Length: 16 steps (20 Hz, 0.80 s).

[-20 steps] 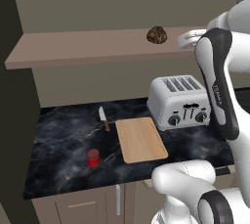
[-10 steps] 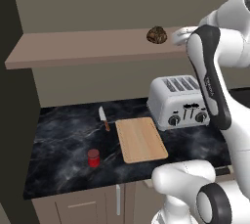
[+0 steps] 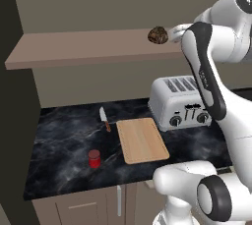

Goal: Pick the bread, place it on the cutting board, pick the jam, place it on the counter, and close the cabinet.

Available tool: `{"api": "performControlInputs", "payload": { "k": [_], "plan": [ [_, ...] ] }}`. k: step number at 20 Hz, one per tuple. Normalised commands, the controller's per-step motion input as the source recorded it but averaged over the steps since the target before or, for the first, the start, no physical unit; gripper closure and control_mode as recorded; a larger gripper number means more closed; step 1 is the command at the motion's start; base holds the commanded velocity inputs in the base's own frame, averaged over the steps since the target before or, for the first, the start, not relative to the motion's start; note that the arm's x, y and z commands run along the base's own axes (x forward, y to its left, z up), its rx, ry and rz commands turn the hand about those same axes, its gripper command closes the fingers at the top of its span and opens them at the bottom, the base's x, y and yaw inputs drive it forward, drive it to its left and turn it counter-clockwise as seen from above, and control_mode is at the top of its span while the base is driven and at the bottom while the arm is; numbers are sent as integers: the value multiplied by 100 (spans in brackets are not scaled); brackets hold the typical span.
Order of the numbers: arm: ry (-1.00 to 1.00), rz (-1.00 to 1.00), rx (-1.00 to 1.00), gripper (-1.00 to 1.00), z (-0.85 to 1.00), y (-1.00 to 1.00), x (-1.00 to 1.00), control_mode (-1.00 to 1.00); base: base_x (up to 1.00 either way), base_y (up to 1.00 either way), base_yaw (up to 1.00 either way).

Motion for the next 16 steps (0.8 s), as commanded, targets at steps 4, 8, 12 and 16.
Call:
{"api": "performControlInputs", "payload": {
  "k": [4,8,12,16],
  "plan": [
    [0,0,0,-100,0,2,21,-100,0,0,0],
    [0,0,0,-100,-1,3,20,-100,0,0,0],
    [-1,0,0,-100,-10,0,15,-100,0,0,0],
    [-2,0,0,-100,-16,0,15,-100,0,0,0]
  ]
}}
